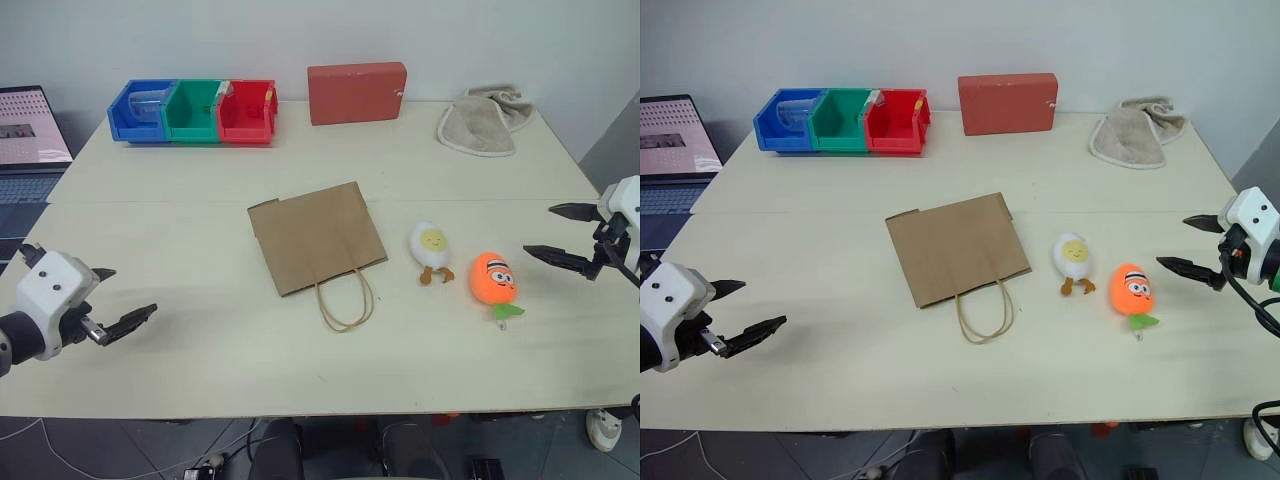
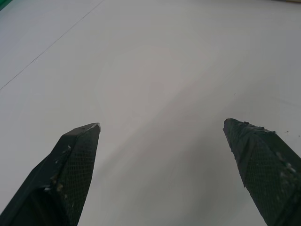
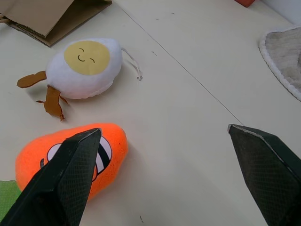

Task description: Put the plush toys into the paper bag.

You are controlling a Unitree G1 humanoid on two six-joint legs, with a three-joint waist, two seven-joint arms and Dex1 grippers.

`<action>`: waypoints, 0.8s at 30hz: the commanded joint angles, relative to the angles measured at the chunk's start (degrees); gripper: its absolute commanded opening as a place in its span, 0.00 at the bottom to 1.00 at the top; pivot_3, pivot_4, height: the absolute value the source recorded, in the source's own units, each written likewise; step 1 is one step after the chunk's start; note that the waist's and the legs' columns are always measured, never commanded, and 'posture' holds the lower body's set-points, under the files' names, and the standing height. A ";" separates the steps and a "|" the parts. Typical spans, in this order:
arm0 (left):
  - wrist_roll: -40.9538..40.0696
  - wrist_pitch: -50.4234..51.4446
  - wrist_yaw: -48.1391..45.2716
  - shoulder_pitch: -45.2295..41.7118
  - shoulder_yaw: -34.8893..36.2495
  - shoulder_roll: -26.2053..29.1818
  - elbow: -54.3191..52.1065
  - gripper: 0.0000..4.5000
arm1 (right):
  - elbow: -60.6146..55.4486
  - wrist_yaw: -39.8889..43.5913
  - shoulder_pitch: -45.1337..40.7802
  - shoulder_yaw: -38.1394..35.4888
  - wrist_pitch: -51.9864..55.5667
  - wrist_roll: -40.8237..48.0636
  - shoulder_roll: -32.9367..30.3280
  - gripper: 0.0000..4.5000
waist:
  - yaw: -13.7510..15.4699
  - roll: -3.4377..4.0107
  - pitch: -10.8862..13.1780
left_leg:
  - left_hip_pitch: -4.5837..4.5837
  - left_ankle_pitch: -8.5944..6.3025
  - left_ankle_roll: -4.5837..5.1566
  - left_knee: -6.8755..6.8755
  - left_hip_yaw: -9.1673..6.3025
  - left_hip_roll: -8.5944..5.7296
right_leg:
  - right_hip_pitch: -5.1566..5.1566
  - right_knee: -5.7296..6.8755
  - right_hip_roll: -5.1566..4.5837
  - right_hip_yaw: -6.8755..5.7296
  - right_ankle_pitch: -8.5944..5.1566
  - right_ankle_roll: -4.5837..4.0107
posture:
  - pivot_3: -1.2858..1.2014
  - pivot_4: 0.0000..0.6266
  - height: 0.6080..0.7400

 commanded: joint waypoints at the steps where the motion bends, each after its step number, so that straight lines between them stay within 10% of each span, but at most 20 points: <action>1: -1.05 0.20 0.53 -0.92 2.62 -0.45 -1.57 1.00 | -0.71 0.15 -1.46 -1.07 -0.75 0.43 -0.62 1.00 | 0.00 0.00 0.00 | 0.00 0.00 0.00 0.00 0.01 0.00 | -0.01 0.00 0.00 0.01 0.00 0.00 | 0.52 0.24 1.00; 24: -0.82 -4.73 -0.09 -1.33 2.68 -2.73 -1.59 1.00 | -2.22 -1.08 -0.73 -1.90 -0.75 0.95 0.28 1.00 | 0.00 0.00 0.00 | 0.01 0.00 0.00 0.01 0.10 0.00 | -0.03 -0.01 0.00 0.09 0.00 0.00 | 0.52 0.24 1.00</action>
